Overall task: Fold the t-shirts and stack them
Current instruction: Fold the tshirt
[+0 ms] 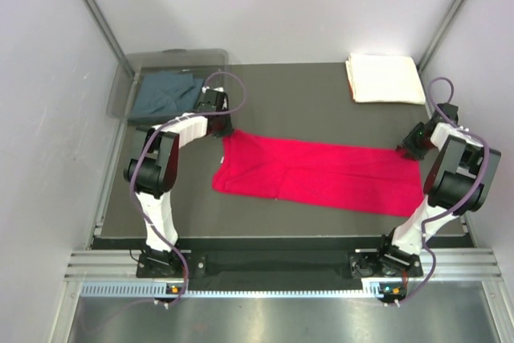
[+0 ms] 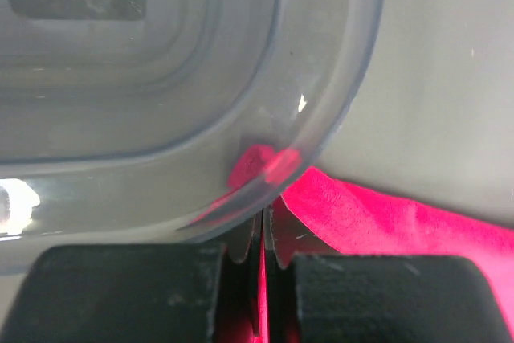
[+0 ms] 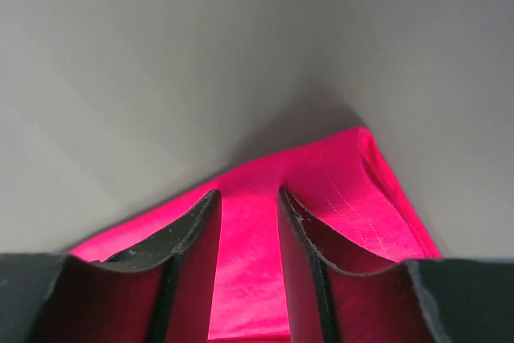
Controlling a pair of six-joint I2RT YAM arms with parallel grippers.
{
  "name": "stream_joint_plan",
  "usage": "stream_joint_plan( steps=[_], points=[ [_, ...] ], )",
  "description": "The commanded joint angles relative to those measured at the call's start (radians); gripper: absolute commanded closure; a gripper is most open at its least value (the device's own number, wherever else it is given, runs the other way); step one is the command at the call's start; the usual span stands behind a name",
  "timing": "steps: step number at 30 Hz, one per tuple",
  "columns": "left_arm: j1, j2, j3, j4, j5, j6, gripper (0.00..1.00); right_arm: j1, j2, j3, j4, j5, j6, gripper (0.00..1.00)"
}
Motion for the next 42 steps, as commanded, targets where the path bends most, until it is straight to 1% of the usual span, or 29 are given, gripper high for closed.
stream_joint_plan(
  steps=[1, 3, 4, 5, 7, 8, 9, 10, 11, 12, 14, 15, 16, 19, 20, 22, 23, 25, 26, 27, 28, 29, 31, 32, 35, 36, 39, 40, 42],
  points=[
    [0.007, 0.048, 0.039, 0.018, -0.131, -0.012, 1.00, -0.025, 0.068, 0.033, 0.068, 0.137, 0.001, 0.64],
    [0.007, 0.039, 0.059, -0.018, -0.165, -0.021, 0.97, -0.034, 0.082, 0.053, 0.061, 0.189, -0.002, 0.63],
    [0.006, 0.028, 0.062, -0.048, -0.167, -0.021, 0.91, -0.034, 0.089, 0.062, 0.050, 0.204, -0.013, 0.63],
    [0.006, 0.013, 0.059, -0.064, -0.170, -0.017, 0.89, -0.034, 0.089, 0.088, 0.018, 0.221, -0.020, 0.63],
    [0.003, -0.065, 0.035, -0.094, -0.173, -0.012, 0.80, -0.028, 0.054, 0.113, -0.014, 0.226, -0.030, 0.62],
    [0.003, -0.097, 0.007, -0.108, -0.169, -0.015, 0.71, -0.019, 0.034, 0.119, -0.049, 0.247, -0.033, 0.61],
    [0.003, -0.164, -0.007, -0.125, -0.165, -0.017, 0.65, -0.013, 0.012, 0.125, -0.066, 0.253, -0.037, 0.60],
    [0.000, -0.198, -0.022, -0.145, -0.159, -0.017, 0.59, -0.007, -0.011, 0.133, -0.085, 0.257, -0.046, 0.56],
    [-0.002, -0.235, -0.045, -0.192, -0.158, -0.024, 0.52, 0.001, -0.055, 0.150, -0.126, 0.269, -0.047, 0.54],
    [-0.004, -0.305, -0.056, -0.218, -0.144, -0.027, 0.50, 0.013, -0.077, 0.160, -0.148, 0.266, -0.050, 0.52],
    [-0.014, -0.378, -0.099, -0.264, -0.129, -0.032, 0.48, 0.035, -0.134, 0.196, -0.207, 0.272, -0.069, 0.44],
    [-0.028, -0.443, -0.112, -0.272, -0.101, -0.034, 0.48, 0.041, -0.150, 0.203, -0.221, 0.267, -0.076, 0.42],
    [-0.034, -0.470, -0.125, -0.280, -0.087, -0.035, 0.48, 0.048, -0.183, 0.205, -0.234, 0.258, -0.079, 0.38],
    [-0.060, -0.551, -0.163, -0.315, -0.023, -0.066, 0.47, 0.119, -0.224, 0.197, -0.263, 0.197, -0.076, 0.33],
    [-0.065, -0.564, -0.188, -0.311, -0.012, -0.087, 0.47, 0.177, -0.233, 0.182, -0.260, 0.147, -0.074, 0.32],
    [-0.076, -0.581, -0.235, -0.251, 0.073, -0.109, 0.47, 0.249, -0.262, 0.142, -0.242, 0.078, -0.073, 0.31],
    [-0.077, -0.578, -0.243, -0.237, 0.089, -0.136, 0.48, 0.333, -0.272, 0.127, -0.213, 0.010, -0.070, 0.31],
    [-0.085, -0.556, -0.289, -0.158, 0.126, -0.162, 0.51, 0.418, -0.276, 0.083, -0.174, -0.076, -0.048, 0.29],
    [-0.085, -0.539, -0.309, -0.129, 0.146, -0.200, 0.53, 0.502, -0.267, 0.061, -0.141, -0.224, -0.027, 0.28],
    [-0.086, -0.530, -0.329, -0.102, 0.161, -0.216, 0.57, 0.541, -0.251, 0.038, -0.041, -0.306, 0.010, 0.29],
    [-0.088, -0.522, -0.376, -0.044, 0.173, -0.227, 0.61, 0.582, -0.202, 0.007, 0.008, -0.367, 0.086, 0.33],
    [-0.086, -0.515, -0.399, -0.032, 0.180, -0.263, 0.64, 0.681, -0.175, 0.003, 0.063, -0.438, 0.114, 0.34],
    [-0.085, -0.496, -0.465, -0.004, 0.181, -0.296, 0.68, 0.780, -0.078, 0.048, 0.145, -0.469, 0.151, 0.37],
    [-0.086, -0.492, -0.487, -0.002, 0.177, -0.322, 0.72, 0.859, -0.045, 0.067, 0.168, -0.499, 0.160, 0.37],
    [-0.086, -0.499, -0.563, -0.028, 0.106, -0.359, 0.76, 0.947, 0.068, 0.105, 0.295, -0.585, 0.222, 0.40],
    [-0.082, -0.499, -0.577, -0.036, 0.053, -0.363, 0.79, 0.960, 0.095, 0.116, 0.305, -0.593, 0.223, 0.41],
    [-0.076, -0.472, -0.603, -0.061, 0.028, -0.365, 0.78, 0.964, 0.190, 0.142, 0.299, -0.599, 0.222, 0.41],
    [-0.076, -0.461, -0.593, -0.070, 0.022, -0.360, 0.77, 0.963, 0.238, 0.166, 0.280, -0.596, 0.193, 0.41],
    [-0.077, -0.462, -0.579, -0.108, 0.013, -0.354, 0.77, 0.961, 0.276, 0.209, 0.182, -0.572, 0.126, 0.41]
  ],
)
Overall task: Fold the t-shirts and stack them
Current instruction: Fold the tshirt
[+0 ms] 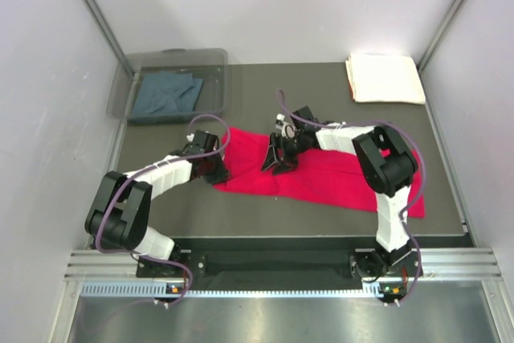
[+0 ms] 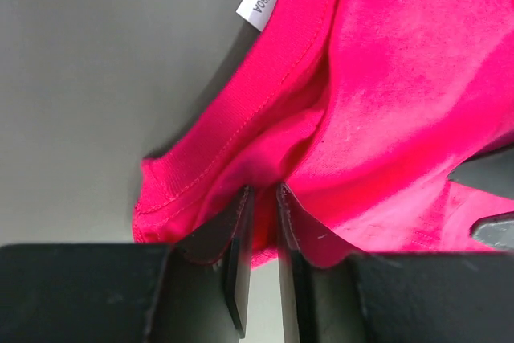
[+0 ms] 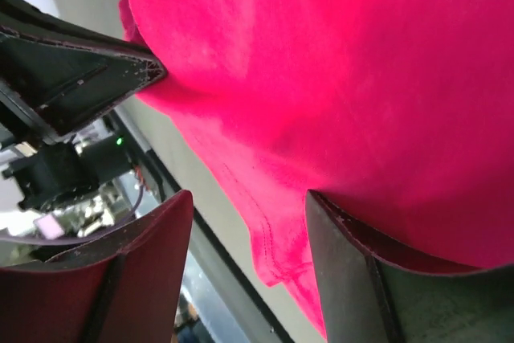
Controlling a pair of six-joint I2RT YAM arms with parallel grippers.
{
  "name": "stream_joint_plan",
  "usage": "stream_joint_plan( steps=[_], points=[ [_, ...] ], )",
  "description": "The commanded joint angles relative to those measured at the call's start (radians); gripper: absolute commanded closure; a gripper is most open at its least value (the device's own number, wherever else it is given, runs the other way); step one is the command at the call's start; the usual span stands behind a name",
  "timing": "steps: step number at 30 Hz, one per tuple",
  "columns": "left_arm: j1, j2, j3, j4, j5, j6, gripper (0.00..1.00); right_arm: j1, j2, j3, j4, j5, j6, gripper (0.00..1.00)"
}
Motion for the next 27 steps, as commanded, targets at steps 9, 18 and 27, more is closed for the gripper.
stream_joint_plan(
  steps=[9, 18, 27],
  points=[
    [-0.009, -0.410, -0.017, -0.225, -0.221, -0.073, 0.48, -0.020, 0.082, 0.427, -0.304, 0.031, -0.400, 0.30],
    [-0.012, -0.530, -0.277, -0.064, -0.053, -0.397, 0.37, -0.023, 0.314, 0.833, -0.374, -0.049, -0.465, 0.18],
    [-0.071, -0.564, -0.373, 0.008, -0.077, -0.556, 0.26, -0.016, 0.510, 0.970, -0.299, -0.144, -0.470, 0.13]
  ],
)
